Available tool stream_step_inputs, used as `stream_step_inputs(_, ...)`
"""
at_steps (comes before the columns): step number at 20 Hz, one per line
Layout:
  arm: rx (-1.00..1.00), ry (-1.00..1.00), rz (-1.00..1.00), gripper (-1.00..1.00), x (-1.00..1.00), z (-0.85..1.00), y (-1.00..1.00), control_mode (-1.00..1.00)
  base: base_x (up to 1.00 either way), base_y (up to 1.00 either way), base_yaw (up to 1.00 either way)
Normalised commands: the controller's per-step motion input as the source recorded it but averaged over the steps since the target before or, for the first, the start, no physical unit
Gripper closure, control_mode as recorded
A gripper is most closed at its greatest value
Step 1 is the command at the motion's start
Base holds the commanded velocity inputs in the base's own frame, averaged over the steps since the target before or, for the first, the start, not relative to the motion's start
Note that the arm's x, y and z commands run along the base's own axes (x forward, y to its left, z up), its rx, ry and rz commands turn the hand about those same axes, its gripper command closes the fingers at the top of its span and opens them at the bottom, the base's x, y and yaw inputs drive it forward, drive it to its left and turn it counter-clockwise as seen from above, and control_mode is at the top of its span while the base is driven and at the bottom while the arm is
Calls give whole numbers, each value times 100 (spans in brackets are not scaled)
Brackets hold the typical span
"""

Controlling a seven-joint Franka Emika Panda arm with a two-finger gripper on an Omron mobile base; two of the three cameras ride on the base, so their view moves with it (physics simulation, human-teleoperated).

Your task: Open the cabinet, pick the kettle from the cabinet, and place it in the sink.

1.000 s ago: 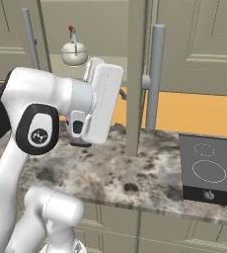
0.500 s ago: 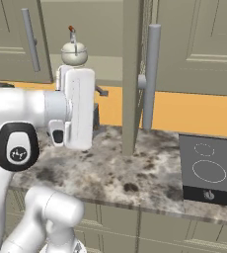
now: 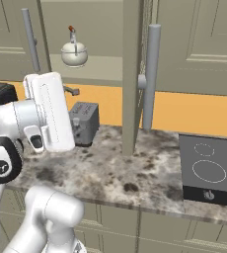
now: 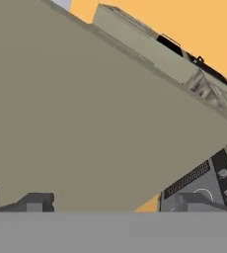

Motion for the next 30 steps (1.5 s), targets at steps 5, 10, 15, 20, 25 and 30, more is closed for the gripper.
stream_step_inputs(5, -20, 18, 9, -100, -12, 15, 50, -100, 0, 0, 0)
stream_step_inputs(10, -22, 16, 8, -100, -10, 6, 56, -100, 0, 0, 0)
stream_step_inputs(15, -21, 18, 10, -100, -5, 3, 55, -100, 0, 0, 0)
stream_step_inputs(20, -16, 16, 18, -100, -1, 5, 44, -100, 0, 0, 0)
stream_step_inputs(25, -9, 22, 19, -100, 0, 8, 30, -100, 0, 0, 0)
stream_step_inputs(30, -4, 22, 19, -100, 1, 10, 27, -100, 0, 0, 0)
